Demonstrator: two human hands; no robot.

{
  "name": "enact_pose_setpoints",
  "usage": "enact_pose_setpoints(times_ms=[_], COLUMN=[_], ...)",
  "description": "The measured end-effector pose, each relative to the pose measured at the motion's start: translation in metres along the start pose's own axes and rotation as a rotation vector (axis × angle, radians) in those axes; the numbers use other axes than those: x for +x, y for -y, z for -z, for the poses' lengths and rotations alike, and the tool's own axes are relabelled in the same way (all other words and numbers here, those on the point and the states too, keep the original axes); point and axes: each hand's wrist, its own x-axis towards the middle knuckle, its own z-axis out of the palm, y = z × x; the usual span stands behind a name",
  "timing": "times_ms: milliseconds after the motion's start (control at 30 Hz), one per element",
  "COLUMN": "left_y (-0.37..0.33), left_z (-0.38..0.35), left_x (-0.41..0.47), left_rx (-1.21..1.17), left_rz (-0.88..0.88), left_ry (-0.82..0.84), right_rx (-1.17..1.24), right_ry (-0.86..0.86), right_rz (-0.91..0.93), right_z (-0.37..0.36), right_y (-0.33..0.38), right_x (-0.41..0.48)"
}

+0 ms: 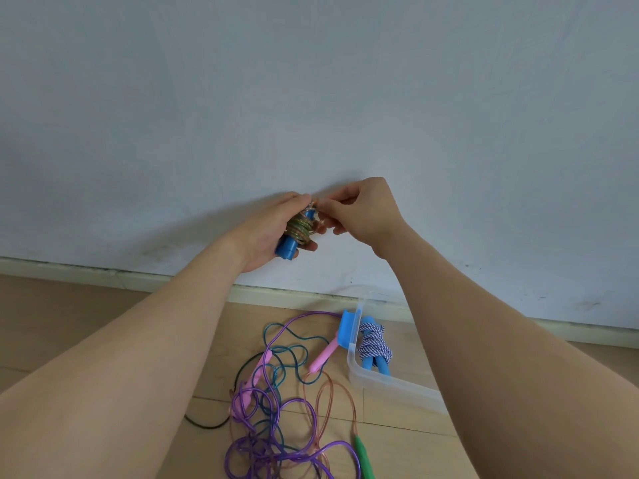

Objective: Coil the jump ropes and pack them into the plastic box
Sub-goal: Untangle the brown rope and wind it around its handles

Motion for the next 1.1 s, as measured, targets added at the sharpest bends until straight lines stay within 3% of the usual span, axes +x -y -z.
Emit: enact_pose_setpoints(times_ms=[233, 367, 500, 700, 1000, 1100], left_y=[-0.001, -0.002, -0.005, -0.004, -0.004, -0.003], left_z=[0.003, 0.004, 0.004, 0.004, 0.001, 0.003], left_x=[-0.002, -0.005, -0.005, -0.013, -0.013, -0.016], left_rx=[0.072, 0.148, 0.062, 0.058, 0.057, 0.053], left_rz=[0.001, 0.018, 0.03, 0.088, 0.116, 0.151], left_ry=[-0.117, -0.115, -0.095, 0.022, -0.005, 0.06], right_rx=[0.178, 0.028, -0.032, -0.142, 0.035, 0.144], right_ry=[0.139, 0.208, 0.102, 0.13, 0.203, 0.266], right_rz=[-0.034, 0.002, 0.103, 0.129, 0.066, -0.011], right_z=[-0.002, 0.002, -0.002, -0.001, 0.008, 0.01], right_y=[0.002, 0.001, 0.0, -0.005, 0.002, 0.001], right_x=[0.002, -0.005, 0.0, 0.001, -0.005, -0.006])
